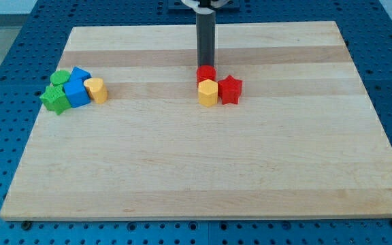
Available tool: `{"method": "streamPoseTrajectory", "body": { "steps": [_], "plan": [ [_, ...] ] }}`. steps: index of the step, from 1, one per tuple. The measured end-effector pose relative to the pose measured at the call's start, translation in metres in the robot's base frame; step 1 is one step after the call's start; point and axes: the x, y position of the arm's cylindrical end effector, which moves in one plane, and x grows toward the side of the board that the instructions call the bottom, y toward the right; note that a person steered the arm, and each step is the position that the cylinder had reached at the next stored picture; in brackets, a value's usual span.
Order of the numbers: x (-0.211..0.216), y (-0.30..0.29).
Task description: Move your arm towards the left side of the red circle
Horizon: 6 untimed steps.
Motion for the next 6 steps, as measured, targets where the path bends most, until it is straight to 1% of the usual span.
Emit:
{"method": "streamPoseTrajectory", "body": {
  "steps": [2, 3, 4, 5, 6],
  "plan": [
    [0.000, 0.000],
    [-0.027, -0.018],
    [-0.032, -0.083],
    [-0.003, -0.129],
    [0.055, -0.138]
  ]
}}
